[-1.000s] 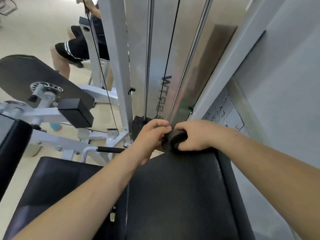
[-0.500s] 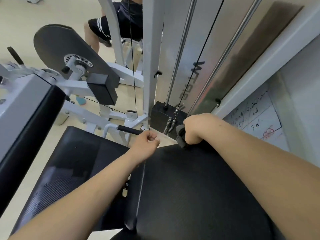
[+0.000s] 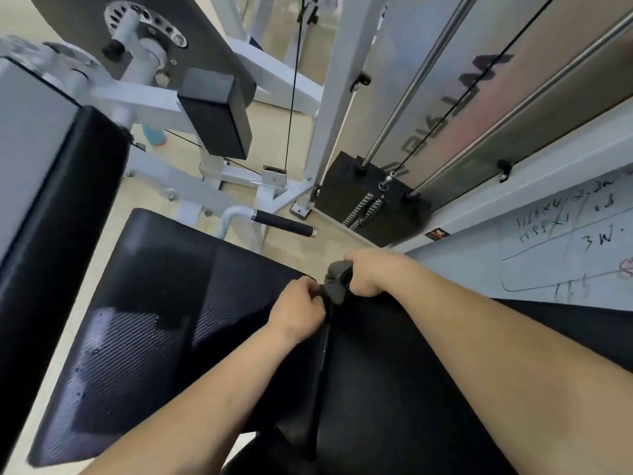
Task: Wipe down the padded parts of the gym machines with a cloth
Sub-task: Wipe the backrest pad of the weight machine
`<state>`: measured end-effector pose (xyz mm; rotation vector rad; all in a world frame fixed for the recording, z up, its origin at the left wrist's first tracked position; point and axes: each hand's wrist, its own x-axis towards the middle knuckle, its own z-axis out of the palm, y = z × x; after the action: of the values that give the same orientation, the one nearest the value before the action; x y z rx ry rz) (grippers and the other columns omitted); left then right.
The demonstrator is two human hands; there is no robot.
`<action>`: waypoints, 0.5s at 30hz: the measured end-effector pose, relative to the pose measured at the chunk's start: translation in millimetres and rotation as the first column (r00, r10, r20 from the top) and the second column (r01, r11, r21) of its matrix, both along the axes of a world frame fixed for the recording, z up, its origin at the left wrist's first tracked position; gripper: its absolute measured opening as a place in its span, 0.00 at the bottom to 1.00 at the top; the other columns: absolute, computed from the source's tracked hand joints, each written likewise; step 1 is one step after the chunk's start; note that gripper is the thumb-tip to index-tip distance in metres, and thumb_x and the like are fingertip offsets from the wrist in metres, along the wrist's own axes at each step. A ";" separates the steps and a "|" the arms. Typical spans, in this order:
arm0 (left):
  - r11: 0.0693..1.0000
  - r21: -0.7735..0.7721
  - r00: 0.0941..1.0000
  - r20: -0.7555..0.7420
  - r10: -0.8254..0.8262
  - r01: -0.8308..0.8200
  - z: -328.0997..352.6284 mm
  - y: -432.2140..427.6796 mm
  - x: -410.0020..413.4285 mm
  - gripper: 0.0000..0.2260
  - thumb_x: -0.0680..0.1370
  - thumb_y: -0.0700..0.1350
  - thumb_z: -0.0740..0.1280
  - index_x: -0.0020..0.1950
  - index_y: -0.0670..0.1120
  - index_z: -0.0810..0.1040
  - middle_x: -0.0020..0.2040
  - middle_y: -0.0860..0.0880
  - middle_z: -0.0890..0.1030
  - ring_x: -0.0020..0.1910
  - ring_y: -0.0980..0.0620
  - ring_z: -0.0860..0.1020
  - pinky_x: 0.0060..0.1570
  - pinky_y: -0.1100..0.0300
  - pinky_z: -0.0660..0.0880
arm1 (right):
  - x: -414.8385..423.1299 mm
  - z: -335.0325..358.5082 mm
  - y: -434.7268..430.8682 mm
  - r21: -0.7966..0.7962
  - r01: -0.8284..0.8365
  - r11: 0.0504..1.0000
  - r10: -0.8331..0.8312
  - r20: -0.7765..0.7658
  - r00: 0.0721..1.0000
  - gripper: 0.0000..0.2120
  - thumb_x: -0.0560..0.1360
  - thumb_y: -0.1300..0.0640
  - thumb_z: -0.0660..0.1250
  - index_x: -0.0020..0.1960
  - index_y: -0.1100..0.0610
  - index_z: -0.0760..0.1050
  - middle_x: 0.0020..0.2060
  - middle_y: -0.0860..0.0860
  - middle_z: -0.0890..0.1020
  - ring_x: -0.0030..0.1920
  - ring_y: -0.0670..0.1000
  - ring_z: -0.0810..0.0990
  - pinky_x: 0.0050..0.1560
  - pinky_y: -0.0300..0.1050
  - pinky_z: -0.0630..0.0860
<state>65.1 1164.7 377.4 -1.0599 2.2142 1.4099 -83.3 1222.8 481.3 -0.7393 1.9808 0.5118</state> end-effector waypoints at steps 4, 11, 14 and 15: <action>0.996 0.065 0.998 0.038 -0.055 0.052 -5.7 2.1 0.5 0.12 0.79 0.44 0.65 0.62 0.46 0.78 0.60 0.46 0.80 0.60 0.45 0.78 0.60 0.56 0.74 | -25.1 48.5 12.6 0.158 -0.062 0.986 0.063 -0.002 0.998 0.22 0.78 0.53 0.65 0.72 0.49 0.73 0.64 0.52 0.80 0.62 0.58 0.80 0.57 0.49 0.77; 0.995 0.050 0.997 -0.004 -0.080 0.080 -2.3 13.6 -11.1 0.10 0.79 0.44 0.65 0.59 0.46 0.79 0.58 0.46 0.81 0.59 0.46 0.78 0.57 0.58 0.73 | -8.3 55.7 27.2 0.140 0.076 0.987 -0.054 -0.153 0.987 0.17 0.75 0.47 0.62 0.61 0.52 0.75 0.57 0.53 0.80 0.59 0.59 0.79 0.59 0.51 0.77; 0.999 0.017 1.000 0.003 -0.031 0.031 -6.0 11.8 -4.2 0.13 0.79 0.42 0.64 0.63 0.45 0.79 0.61 0.46 0.80 0.61 0.46 0.78 0.57 0.61 0.69 | 1.0 16.9 18.7 0.081 0.134 0.988 -0.116 -0.193 0.974 0.21 0.74 0.48 0.63 0.65 0.54 0.76 0.63 0.55 0.79 0.61 0.62 0.79 0.60 0.57 0.79; 1.000 0.002 1.000 0.021 -0.006 0.006 -10.5 8.4 0.3 0.13 0.79 0.42 0.64 0.64 0.45 0.79 0.62 0.47 0.79 0.62 0.46 0.78 0.58 0.61 0.69 | 4.0 3.1 11.5 0.068 0.151 0.986 -0.137 -0.178 0.974 0.22 0.75 0.49 0.63 0.66 0.54 0.76 0.64 0.56 0.78 0.61 0.62 0.79 0.61 0.58 0.79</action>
<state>65.4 1173.1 366.9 -1.0613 2.1990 1.3925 -79.4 1234.3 484.4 -0.5102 2.1421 0.5823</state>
